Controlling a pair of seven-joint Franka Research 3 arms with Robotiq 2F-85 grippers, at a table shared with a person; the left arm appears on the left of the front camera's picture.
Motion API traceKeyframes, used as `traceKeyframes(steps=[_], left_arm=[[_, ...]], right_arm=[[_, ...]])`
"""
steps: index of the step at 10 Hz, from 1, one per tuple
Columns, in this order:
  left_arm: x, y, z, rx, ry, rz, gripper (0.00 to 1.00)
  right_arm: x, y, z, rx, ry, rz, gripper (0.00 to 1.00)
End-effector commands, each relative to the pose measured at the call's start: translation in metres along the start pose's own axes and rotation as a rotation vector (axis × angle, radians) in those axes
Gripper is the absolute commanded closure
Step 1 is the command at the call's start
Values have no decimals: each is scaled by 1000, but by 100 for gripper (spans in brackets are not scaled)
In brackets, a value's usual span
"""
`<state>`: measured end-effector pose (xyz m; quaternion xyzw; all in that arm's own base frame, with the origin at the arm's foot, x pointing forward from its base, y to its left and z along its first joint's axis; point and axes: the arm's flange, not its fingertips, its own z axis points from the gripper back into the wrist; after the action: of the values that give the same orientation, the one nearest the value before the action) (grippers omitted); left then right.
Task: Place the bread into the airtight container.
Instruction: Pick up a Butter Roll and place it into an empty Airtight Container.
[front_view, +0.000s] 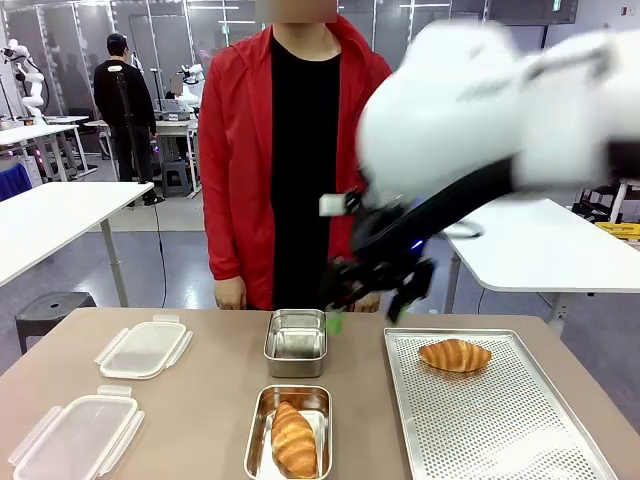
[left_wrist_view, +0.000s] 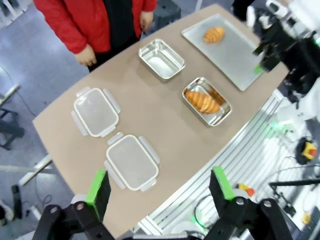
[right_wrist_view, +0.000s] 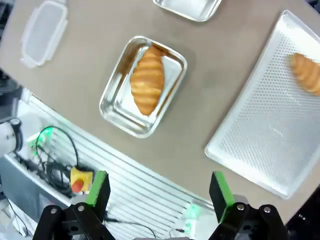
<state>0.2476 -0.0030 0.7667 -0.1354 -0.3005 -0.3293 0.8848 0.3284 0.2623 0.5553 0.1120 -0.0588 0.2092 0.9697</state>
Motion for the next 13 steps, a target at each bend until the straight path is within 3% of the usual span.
traceKeyframes(steps=[1,5,7,11,13], left_arm=[[1,-1,1,-13,-5,-11,0],[1,-1,1,-13,-5,-11,0],[1,-1,1,-13,-5,-11,0],[1,-1,1,-13,-5,-11,0],[1,-1,1,-13,-5,-11,0]], right_arm=[[-41,-35,64,4,-59,85,0],[-109,-92,182,-130,-156,193,0],[-145,-112,233,-94,-243,215,0],[-203,-150,261,-65,-267,284,0],[-209,-161,243,-45,-263,270,0]])
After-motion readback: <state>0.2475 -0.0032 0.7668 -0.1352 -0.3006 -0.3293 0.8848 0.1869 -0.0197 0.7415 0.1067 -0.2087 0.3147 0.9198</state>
